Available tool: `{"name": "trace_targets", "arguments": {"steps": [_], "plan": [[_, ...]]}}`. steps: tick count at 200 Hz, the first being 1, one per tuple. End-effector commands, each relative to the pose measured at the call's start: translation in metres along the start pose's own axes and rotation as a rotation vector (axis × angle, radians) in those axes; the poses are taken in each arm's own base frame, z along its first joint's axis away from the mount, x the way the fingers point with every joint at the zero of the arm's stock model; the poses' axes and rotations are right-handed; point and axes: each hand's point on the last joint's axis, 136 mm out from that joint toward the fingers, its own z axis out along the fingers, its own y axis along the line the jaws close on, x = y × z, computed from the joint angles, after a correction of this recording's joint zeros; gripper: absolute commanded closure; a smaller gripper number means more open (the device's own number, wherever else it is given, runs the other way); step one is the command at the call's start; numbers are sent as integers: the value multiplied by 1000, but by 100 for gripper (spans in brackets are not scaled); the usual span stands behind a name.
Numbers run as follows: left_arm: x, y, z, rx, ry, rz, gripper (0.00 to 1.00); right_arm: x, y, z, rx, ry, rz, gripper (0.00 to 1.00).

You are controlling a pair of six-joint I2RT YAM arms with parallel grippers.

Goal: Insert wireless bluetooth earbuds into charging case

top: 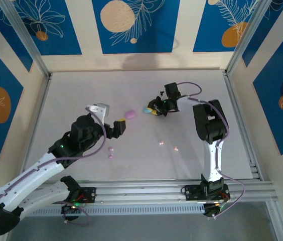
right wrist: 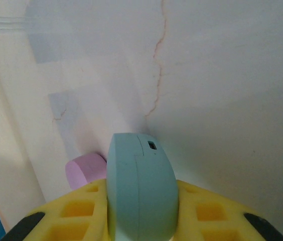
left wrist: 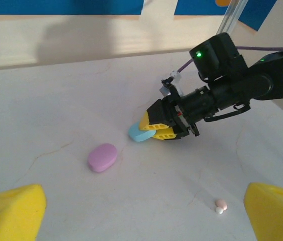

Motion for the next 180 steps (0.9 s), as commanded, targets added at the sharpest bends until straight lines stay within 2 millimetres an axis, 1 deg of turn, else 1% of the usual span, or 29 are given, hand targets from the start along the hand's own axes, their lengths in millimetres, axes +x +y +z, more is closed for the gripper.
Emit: {"name": "trace_targets", "arguments": {"steps": [1, 29, 33, 49, 70, 97, 112, 129, 152, 162, 180], "plan": [[7, -7, 7, 30, 48, 37, 0, 11, -24, 9, 77, 44, 37, 75], [7, -9, 14, 29, 58, 23, 0, 17, -32, 7, 120, 52, 40, 65], [7, -8, 14, 24, 57, 17, 0, 17, -32, 5, 128, 48, 36, 63], [6, -5, 17, 1, 50, 9, 0, 18, -34, -1, 157, 33, 23, 58], [5, -2, 16, -14, 49, 2, 0, 16, -32, -11, 184, 15, -8, 54], [6, -8, 14, 29, 46, 20, 0, 16, -29, -23, 224, -7, -65, 50], [8, -17, 12, 80, 47, 34, 0, 15, -29, -31, 249, -15, -88, 49], [10, -21, 12, 102, 68, 40, 0, 17, -23, -43, 262, -25, -135, 48], [13, -28, 14, 136, 105, 48, 0, 13, -11, -67, 283, -76, -227, 48], [15, -30, 16, 147, 118, 48, 0, 7, -9, -79, 311, -111, -270, 47], [17, -34, 18, 162, 137, 46, 0, -7, -13, -98, 367, -162, -339, 47]]}}
